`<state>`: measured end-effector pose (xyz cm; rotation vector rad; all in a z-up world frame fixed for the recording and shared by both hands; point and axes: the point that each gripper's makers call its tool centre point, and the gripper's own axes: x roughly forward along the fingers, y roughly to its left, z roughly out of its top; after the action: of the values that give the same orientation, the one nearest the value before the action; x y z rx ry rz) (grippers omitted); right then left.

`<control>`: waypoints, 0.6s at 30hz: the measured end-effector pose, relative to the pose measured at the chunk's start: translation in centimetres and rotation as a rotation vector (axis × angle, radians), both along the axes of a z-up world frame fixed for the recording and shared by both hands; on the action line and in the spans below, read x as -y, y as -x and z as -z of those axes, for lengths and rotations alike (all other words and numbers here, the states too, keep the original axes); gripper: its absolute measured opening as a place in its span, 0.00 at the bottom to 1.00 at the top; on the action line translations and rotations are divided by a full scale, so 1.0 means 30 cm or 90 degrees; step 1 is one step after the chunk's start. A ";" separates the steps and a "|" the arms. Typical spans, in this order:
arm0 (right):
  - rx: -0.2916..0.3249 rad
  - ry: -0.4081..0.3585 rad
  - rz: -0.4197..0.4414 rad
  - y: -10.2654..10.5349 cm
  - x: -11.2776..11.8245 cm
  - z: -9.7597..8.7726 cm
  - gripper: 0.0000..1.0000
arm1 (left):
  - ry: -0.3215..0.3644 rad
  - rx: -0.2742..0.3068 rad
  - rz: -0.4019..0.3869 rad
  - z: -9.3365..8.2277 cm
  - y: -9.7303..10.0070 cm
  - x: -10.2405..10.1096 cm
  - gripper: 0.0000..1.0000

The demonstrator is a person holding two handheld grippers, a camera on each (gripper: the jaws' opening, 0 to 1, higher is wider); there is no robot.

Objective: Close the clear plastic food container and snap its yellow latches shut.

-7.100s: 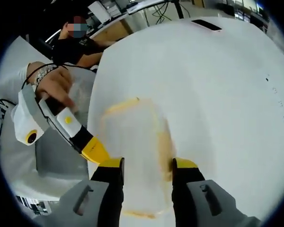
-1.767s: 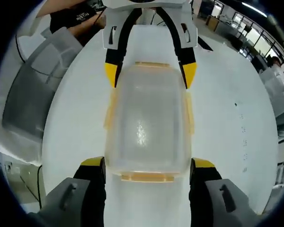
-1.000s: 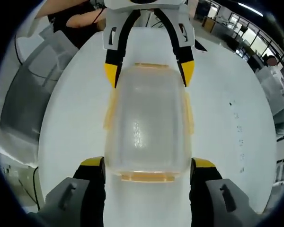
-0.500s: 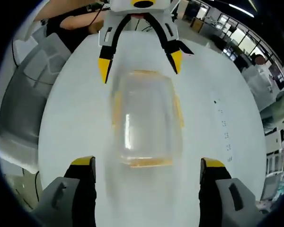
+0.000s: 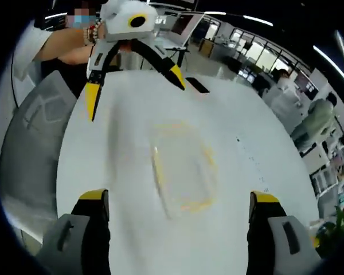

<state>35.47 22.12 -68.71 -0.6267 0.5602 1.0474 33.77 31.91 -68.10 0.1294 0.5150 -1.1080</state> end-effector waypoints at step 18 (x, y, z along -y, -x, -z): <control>0.078 -0.287 0.244 0.320 -0.183 -0.099 0.89 | 0.141 0.078 -0.236 -0.067 0.349 -0.358 0.99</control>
<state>25.87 27.60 -65.75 -0.1717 0.3034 0.7310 23.31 42.65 -66.08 -0.0884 0.2882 -0.7811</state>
